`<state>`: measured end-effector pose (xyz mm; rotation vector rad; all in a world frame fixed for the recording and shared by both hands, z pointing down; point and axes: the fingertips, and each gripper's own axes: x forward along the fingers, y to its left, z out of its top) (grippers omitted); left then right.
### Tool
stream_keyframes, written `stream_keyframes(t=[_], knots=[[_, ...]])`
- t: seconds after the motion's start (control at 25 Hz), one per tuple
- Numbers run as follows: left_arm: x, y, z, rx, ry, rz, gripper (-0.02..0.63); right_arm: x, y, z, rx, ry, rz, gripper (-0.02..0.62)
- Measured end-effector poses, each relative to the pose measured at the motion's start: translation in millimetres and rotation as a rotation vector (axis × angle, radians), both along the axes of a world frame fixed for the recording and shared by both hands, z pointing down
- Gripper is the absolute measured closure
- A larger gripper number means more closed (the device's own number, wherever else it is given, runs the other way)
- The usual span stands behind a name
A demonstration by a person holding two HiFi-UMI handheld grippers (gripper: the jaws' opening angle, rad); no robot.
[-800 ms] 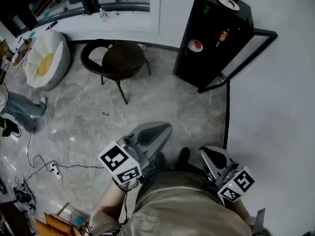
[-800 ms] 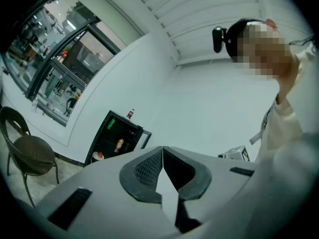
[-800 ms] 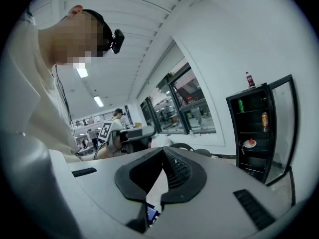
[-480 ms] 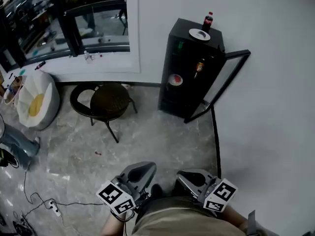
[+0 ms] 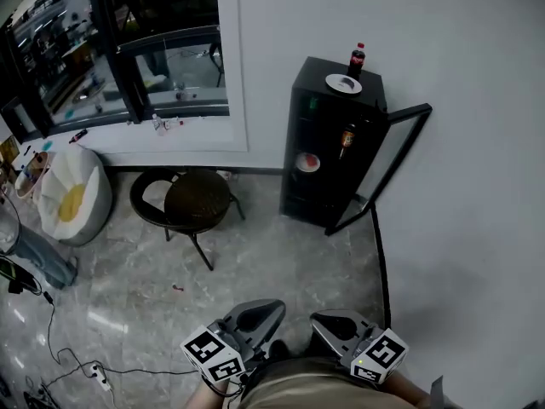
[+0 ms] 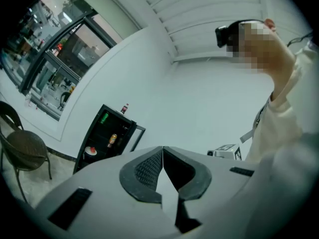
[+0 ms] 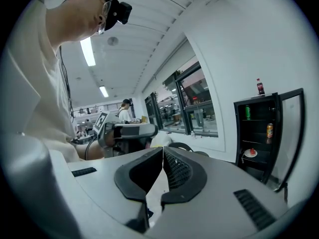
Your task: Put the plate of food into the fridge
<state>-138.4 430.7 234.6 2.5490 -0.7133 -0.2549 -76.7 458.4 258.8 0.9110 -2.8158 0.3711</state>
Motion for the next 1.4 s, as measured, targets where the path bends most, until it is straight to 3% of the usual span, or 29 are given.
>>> stream_keyframes(t=[0.12,0.28,0.4,0.6,0.8,1.08,1.4], knots=[[10,2,-4,-0.006,0.024,0.021,0.595,3,-2,0,-0.028,-0.01,0.023,0.572],[28,-1,0,0.035,-0.053,0.025,0.595,9,-12,3,-0.028,-0.053,0.013,0.572],[38,-9,2,0.011,-0.053,0.026,0.595,19,-19,5,-0.022,-0.082,0.009,0.572],[70,-22,-6,0.028,-0.123,0.016,0.595,57,-36,3,-0.033,-0.114,0.034,0.572],[89,-48,-26,0.068,-0.138,-0.049,0.595,77,-56,-1,0.059,-0.065,-0.035,0.574],[162,-54,-29,0.076,-0.195,-0.023,0.595,140,-65,-8,0.043,-0.092,-0.083,0.574],[227,-62,-29,0.078,-0.224,0.01,0.595,213,-68,-7,0.032,-0.111,-0.065,0.574]])
